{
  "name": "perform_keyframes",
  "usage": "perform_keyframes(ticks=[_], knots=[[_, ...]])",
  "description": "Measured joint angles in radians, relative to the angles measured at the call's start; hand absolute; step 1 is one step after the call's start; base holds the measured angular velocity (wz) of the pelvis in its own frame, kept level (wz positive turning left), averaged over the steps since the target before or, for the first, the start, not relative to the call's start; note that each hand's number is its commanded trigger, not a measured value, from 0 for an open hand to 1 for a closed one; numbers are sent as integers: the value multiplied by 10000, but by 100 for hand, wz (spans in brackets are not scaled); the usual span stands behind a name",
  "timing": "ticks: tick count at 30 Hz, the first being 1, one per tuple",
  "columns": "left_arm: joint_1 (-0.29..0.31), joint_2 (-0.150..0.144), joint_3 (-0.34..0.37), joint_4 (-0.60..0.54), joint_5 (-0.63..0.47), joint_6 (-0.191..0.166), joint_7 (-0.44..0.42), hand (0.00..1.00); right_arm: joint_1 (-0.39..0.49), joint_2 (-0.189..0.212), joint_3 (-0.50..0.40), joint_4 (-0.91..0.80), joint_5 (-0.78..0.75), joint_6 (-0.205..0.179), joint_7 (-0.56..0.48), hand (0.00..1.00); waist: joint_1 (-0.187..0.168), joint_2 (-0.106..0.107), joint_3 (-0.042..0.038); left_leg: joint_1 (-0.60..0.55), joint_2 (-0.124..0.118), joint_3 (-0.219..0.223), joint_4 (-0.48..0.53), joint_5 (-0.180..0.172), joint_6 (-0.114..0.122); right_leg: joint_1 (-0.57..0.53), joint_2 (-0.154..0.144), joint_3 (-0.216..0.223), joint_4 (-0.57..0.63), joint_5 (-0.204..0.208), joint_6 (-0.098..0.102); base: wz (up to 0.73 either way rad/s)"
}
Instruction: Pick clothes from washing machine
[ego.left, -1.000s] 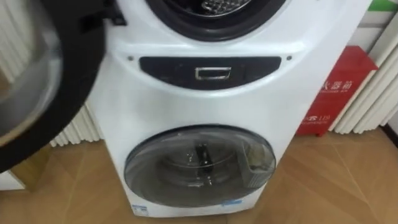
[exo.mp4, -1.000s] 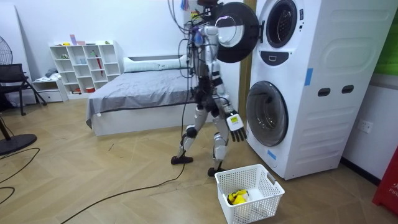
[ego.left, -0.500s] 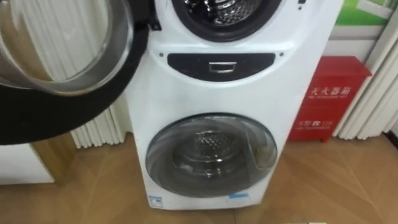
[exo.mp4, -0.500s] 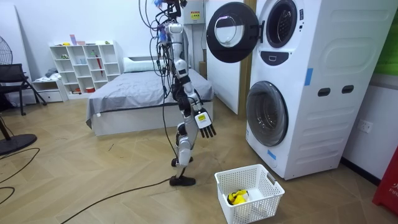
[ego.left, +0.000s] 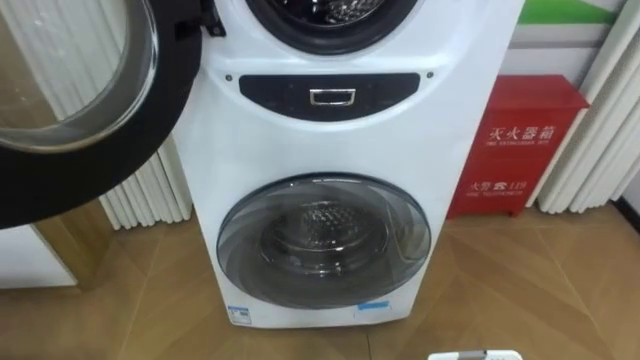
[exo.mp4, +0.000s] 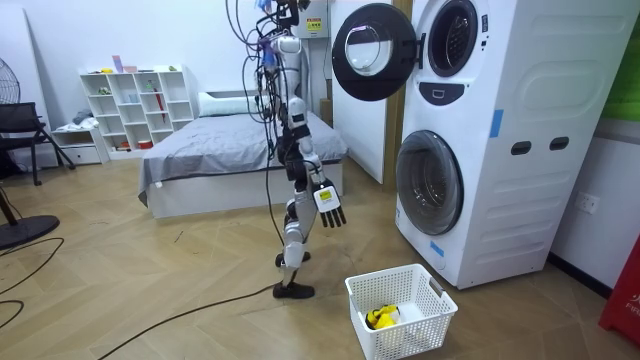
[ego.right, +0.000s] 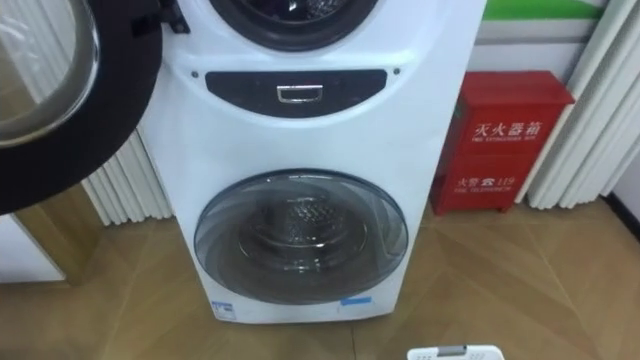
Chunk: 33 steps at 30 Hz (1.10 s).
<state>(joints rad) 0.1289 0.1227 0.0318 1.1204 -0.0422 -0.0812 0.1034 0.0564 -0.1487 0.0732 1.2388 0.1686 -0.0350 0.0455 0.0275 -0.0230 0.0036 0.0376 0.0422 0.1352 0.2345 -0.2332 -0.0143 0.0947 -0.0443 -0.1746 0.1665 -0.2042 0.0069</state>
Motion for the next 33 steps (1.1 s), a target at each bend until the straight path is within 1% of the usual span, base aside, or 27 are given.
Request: perform_keyframes(ticks=[3,8,11,12,13,14,15,16,17,18,19,20,21,22,24,25,27,28,30,31,33], knots=[[11,18,53,45,-336,1,-1,0,30,0,6,87,-1,0,-6,0,12,5,16,114,-30,-180,-91,0,0,135,-10,-153,1,-2,4,15],[5,33,124,90,-864,7,-3,0,28,-4,-168,72,-326,-10,-9,0,20,-27,42,155,-47,-289,-130,1,0,199,-19,-234,1,0,5,7],[-94,64,581,282,-935,10,-62,0,41,-5,-450,58,-690,-99,-27,0,-12,-5,80,242,-56,-312,-138,1,0,321,-24,-261,-21,-1,6,2],[-179,86,1043,302,-1074,63,-108,0,54,-17,-787,35,-868,-135,-24,0,-3,38,91,277,-57,-310,-138,1,0,339,-29,-201,-16,-1,6,0],[-243,107,1348,267,-1077,98,-115,0,78,-26,-993,15,-939,-192,-17,0,-3,37,86,284,-57,-307,-136,1,0,348,-33,-201,-15,-1,6,0],[-384,223,1777,198,-1124,100,-92,0,107,-85,-1242,2,-1026,-304,-4,0,1,70,83,292,-59,-304,-134,1,0,360,-40,-218,-14,0,6,0],[-554,408,2066,194,-1438,86,-55,0,103,-170,-1484,3,-1188,-364,11,0,0,145,84,324,-68,-303,-125,2,2,403,-44,-223,-12,0,7,0],[-623,520,2155,193,-1614,80,-42,0,110,-220,-1609,1,-1259,-398,15,0,-3,187,81,360,-73,-298,-127,3,3,427,-48,-213,-12,0,7,-6],[-780,748,2409,149,-1901,82,-19,0,152,-297,-1863,-86,-1500,-406,9,0,-26,269,57,399,-80,-295,-129,2,3,440,-53,-198,-3,-1,9,-8],[-1028,1077,2452,147,-2089,80,53,0,171,-396,-1955,-195,-1713,-421,14,0,-33,312,65,398,-96,-298,-137,3,4,431,-63,-195,-17,-10,24,-9],[-1170,1246,2452,148,-2182,79,92,0,174,-456,-1955,-227,-1752,-424,20,0,-29,341,67,387,-104,-298,-137,3,5,425,-66,-186,-33,-14,32,-5],[-1433,1536,2457,146,-2383,75,199,0,209,-555,-1977,-257,-1813,-440,21,0,-47,412,50,362,-118,-299,-125,9,12,437,-69,-171,-106,-8,42,0],[-1666,1778,2486,147,-2516,70,253,0,270,-637,-2076,-290,-1891,-441,12,0,-52,496,-1,363,-124,-267,-142,18,17,448,-69,-157,-124,0,54,0],[-1760,1875,2518,136,-2621,70,254,0,312,-679,-2139,-310,-1867,-439,11,0,-49,551,-32,367,-129,-250,-145,18,19,452,-70,-137,-121,1,57,0],[-1940,2183,2837,-212,-3050,70,269,0,476,-805,-2221,-395,-1823,-438,-2,0,-120,696,-98,478,-159,-239,-309,59,37,516,-81,-79,-128,1,69,-4],[-1981,2296,2837,-287,-3191,70,290,0,497,-810,-2251,-413,-1866,-439,-4,0,-174,714,-110,511,-164,-242,-326,73,37,503,-82,-42,-122,1,70,-5],[-2271,2716,2945,-514,-3293,65,413,0,569,-807,-2460,-448,-2051,-439,-13,0,-227,735,-114,531,-165,-251,-339,84,35,476,-75,-11,-128,1,70,-6],[-2376,2800,3001,-514,-3368,65,416,0,583,-809,-2516,-458,-2095,-438,-27,0,-219,736,-114,533,-167,-257,-349,84,35,471,-76,22,-127,1,70,-5],[-2715,3071,3188,-647,-3394,65,432,0,625,-810,-2540,-652,-2182,-440,-117,0,-212,716,-102,534,-172,-262,-364,84,36,426,-75,67,-128,1,70,-7],[-2815,3131,3192,-663,-3395,68,438,0,627,-811,-2541,-686,-2187,-440,-125,0,-203,713,-102,533,-174,-263,-365,84,36,423,-75,68,-128,2,71,-7],[-2914,3316,3192,-1075,-3388,69,442,0,650,-831,-2542,-869,-2294,-444,-166,0,-212,705,-106,553,-178,-258,-385,84,36,406,-77,104,-136,6,77,-7]])
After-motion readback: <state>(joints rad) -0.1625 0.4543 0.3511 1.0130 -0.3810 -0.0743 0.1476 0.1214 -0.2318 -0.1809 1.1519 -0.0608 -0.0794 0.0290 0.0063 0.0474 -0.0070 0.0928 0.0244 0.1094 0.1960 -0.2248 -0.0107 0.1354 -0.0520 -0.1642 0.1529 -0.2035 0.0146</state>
